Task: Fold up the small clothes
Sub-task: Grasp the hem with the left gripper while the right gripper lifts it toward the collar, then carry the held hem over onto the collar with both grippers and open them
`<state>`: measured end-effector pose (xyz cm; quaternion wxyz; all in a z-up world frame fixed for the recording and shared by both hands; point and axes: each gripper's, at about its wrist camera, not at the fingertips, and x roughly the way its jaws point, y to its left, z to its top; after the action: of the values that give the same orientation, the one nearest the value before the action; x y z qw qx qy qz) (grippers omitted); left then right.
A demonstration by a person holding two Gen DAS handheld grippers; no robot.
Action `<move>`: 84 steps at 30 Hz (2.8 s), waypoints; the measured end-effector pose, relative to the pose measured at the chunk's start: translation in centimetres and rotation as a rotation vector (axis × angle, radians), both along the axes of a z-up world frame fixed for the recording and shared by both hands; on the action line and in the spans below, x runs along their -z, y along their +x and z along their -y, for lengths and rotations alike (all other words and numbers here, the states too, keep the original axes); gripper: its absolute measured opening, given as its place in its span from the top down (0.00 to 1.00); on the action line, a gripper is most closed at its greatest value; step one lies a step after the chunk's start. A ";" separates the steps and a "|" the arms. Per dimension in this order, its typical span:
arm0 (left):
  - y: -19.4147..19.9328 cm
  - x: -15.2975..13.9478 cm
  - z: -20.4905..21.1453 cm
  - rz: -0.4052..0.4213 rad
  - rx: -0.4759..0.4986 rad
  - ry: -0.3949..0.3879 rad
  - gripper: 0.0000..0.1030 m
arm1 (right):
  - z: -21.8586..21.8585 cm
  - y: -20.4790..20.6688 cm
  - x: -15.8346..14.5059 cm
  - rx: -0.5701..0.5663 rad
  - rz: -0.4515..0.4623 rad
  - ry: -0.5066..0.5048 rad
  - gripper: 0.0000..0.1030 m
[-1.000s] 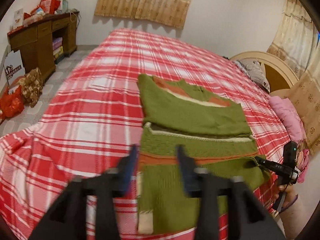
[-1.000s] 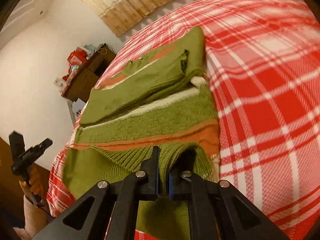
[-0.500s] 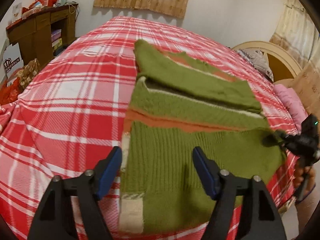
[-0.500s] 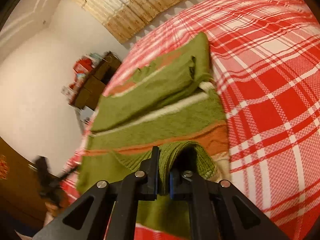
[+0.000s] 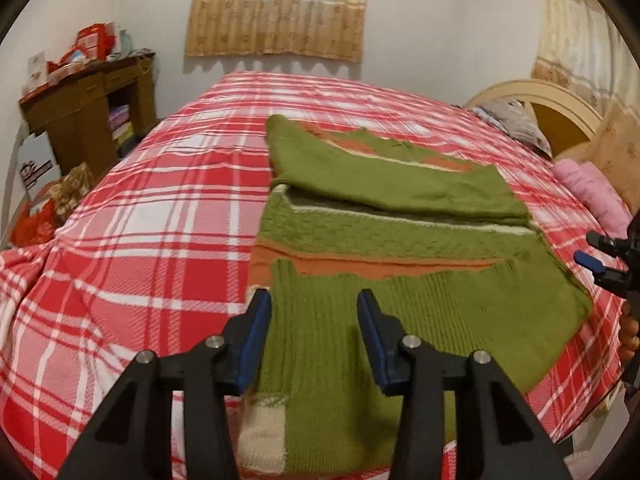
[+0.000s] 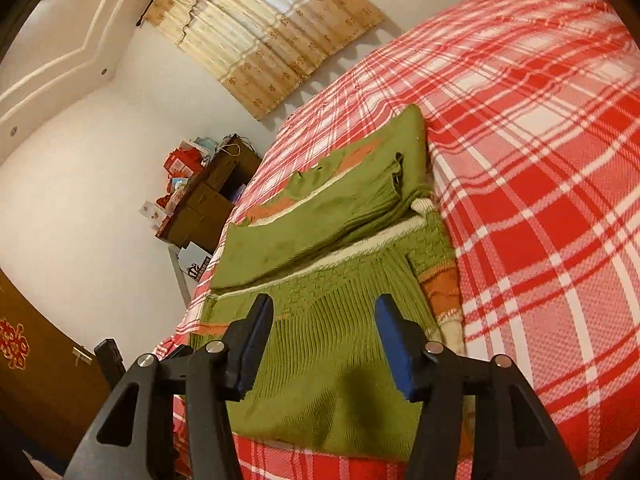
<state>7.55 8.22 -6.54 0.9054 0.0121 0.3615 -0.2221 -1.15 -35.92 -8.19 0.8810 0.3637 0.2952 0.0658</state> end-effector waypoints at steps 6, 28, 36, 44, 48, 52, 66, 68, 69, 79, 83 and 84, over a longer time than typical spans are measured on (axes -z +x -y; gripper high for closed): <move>1.2 1.2 0.0 -0.051 0.007 -0.021 0.54 | 0.6 -1.1 0.1 0.034 0.020 -0.012 0.47; 1.3 1.6 1.3 -0.085 0.026 -0.018 0.37 | -6.1 5.8 1.9 -0.170 -0.158 -0.711 0.47; 0.5 1.1 1.3 -0.077 0.006 -0.017 0.90 | -5.5 4.5 1.1 -0.161 -0.130 -0.667 0.91; 1.8 -3.3 0.5 -0.029 -0.033 -0.107 0.90 | -5.7 2.6 -5.0 -0.078 0.017 -0.655 0.92; 3.4 -4.6 1.3 -0.017 -0.042 -0.118 0.90 | -5.4 3.3 -6.8 -0.048 0.055 -0.642 0.92; 5.5 -5.2 1.9 -0.012 -0.066 -0.116 0.91 | -5.1 4.7 -8.0 -0.032 0.066 -0.651 0.92; 12.5 -6.7 4.1 -0.012 -0.111 -0.143 0.91 | -3.1 11.8 -9.8 0.010 0.076 -0.714 0.96; 13.7 -6.7 4.7 -0.012 -0.115 -0.139 0.91 | -2.5 13.0 -9.8 0.018 0.071 -0.714 0.96; 14.4 -6.8 5.1 -0.014 -0.116 -0.141 0.91 | -2.2 13.9 -9.8 0.025 0.069 -0.720 0.96; 20.9 -6.8 8.1 0.005 -0.142 -0.125 0.91 | 0.3 22.1 -8.8 0.074 0.049 -0.769 0.96; 23.9 -5.1 9.7 0.002 -0.167 -0.091 0.91 | 1.5 25.9 -6.2 0.103 0.011 -0.824 0.96; 24.5 -4.4 10.0 -0.001 -0.175 -0.077 0.91 | 1.8 26.8 -5.1 0.107 -0.008 -0.829 0.96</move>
<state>32.01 -1.77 -2.17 0.9209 -0.0542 0.3530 -0.1560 25.62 -37.73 -3.04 0.9539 -0.0067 0.2807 -0.1059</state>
